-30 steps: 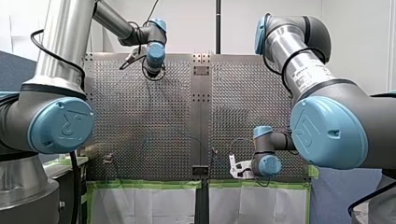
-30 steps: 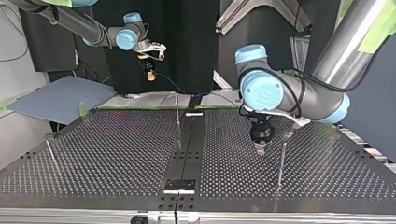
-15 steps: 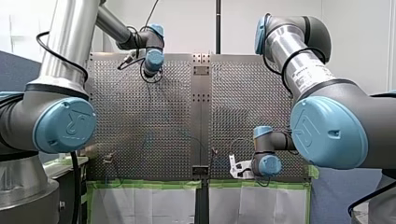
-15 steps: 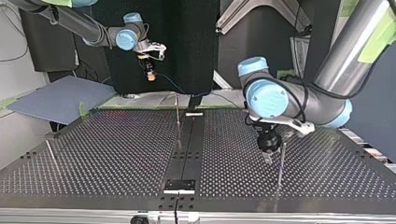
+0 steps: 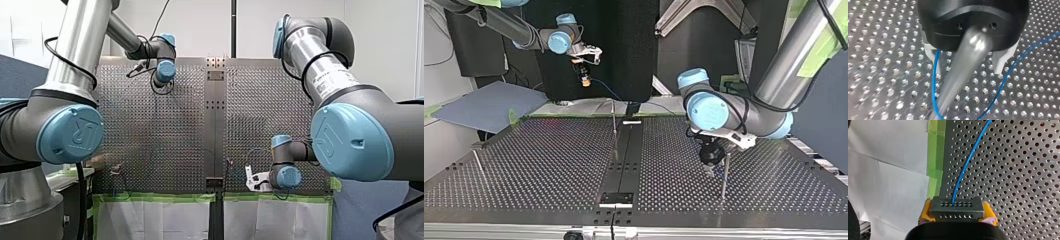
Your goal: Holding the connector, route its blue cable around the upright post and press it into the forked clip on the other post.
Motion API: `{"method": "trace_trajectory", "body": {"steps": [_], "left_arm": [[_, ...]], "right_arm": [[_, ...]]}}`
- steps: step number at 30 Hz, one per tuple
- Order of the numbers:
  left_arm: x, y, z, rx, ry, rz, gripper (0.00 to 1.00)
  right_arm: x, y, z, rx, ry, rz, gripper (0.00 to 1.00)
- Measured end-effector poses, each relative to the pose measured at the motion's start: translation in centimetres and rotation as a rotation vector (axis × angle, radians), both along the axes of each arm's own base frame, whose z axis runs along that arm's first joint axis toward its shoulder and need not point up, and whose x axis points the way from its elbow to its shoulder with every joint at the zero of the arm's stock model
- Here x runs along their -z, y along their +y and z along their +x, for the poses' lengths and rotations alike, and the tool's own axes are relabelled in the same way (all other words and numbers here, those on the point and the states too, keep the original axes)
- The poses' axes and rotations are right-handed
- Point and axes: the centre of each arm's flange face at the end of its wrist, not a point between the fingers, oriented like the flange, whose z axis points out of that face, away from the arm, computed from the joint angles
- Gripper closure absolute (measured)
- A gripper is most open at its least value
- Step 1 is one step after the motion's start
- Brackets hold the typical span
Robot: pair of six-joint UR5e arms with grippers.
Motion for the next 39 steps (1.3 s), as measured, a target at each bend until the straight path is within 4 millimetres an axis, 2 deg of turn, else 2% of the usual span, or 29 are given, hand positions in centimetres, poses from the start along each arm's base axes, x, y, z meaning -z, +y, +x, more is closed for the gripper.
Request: {"method": "trace_trajectory", "body": {"steps": [15,31,39], "left_arm": [[0.7,-1.2,-0.6,0.022,0.016,-0.001,0.0],[3.2,-2.8,-2.4,0.05,0.049,-0.014,0.0],[5.3,-3.2,-3.4,0.062,0.057,-0.018,0.0]], "right_arm": [[0.0,0.0,0.0,0.0,0.0,0.0,1.0],[0.0,0.0,0.0,0.0,0.0,-0.001,1.0],[0.0,0.0,0.0,0.0,0.0,0.0,1.0]]}}
